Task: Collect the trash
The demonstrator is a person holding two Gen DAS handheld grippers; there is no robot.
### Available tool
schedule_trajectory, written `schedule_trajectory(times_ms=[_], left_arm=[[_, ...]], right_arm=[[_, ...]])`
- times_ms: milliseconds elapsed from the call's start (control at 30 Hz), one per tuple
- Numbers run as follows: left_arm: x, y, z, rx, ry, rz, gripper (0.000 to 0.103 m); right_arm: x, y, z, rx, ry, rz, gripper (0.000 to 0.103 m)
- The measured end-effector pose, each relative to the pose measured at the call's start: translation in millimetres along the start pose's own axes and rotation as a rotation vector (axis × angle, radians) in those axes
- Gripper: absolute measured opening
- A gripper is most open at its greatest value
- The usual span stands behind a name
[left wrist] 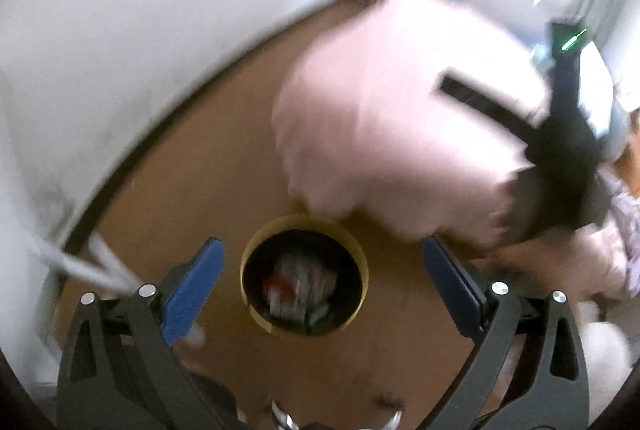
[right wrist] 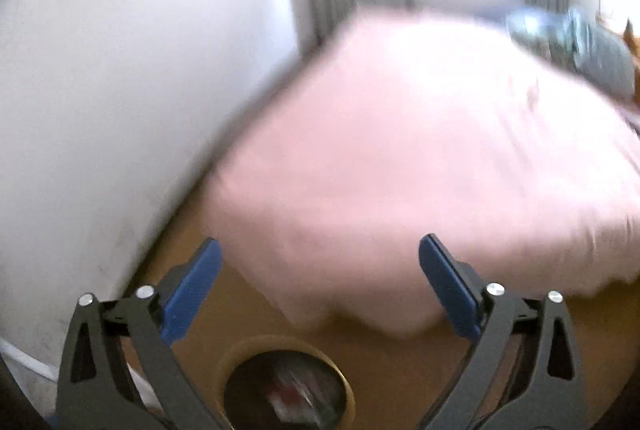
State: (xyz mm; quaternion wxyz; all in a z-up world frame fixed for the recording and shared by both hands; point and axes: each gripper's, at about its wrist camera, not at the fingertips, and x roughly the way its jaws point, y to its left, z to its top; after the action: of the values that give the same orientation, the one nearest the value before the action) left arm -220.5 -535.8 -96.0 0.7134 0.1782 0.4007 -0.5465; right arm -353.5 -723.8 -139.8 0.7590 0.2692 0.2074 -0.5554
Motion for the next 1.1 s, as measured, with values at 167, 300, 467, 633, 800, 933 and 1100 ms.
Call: schedule_trajectory(times_ms=[167,300,467,633,800,933,1100], left_arm=[[-159,30,2,-0.008,-0.378,0.231,0.096],[-242,107,-29,-0.150,-0.540,0.632,0.096],[-306,216,-99,-0.358,-0.487,0.960,0.096],[-339,279,-154,-0.493,-0.429,1.083,0.097],[-345,325,-183,-0.574,-0.394,1.044,0.097],[-338,350,-197,-0.590,-0.357,1.047,0.097],[-326,366,-205,-0.621,-0.348,1.038,0.097]], right_arm=[[-105,90,5,-0.066,-0.197,0.293,0.096],[-174,198,-21,-0.230,-0.218,0.541,0.096],[-259,326,-89,-0.488,-0.224,0.839,0.096],[-309,405,-152,-0.618,-0.179,0.949,0.096],[-303,445,-186,-0.660,-0.095,0.923,0.096],[-295,450,-204,-0.732,-0.114,0.875,0.096],[-284,461,-216,-0.753,-0.086,0.845,0.096]])
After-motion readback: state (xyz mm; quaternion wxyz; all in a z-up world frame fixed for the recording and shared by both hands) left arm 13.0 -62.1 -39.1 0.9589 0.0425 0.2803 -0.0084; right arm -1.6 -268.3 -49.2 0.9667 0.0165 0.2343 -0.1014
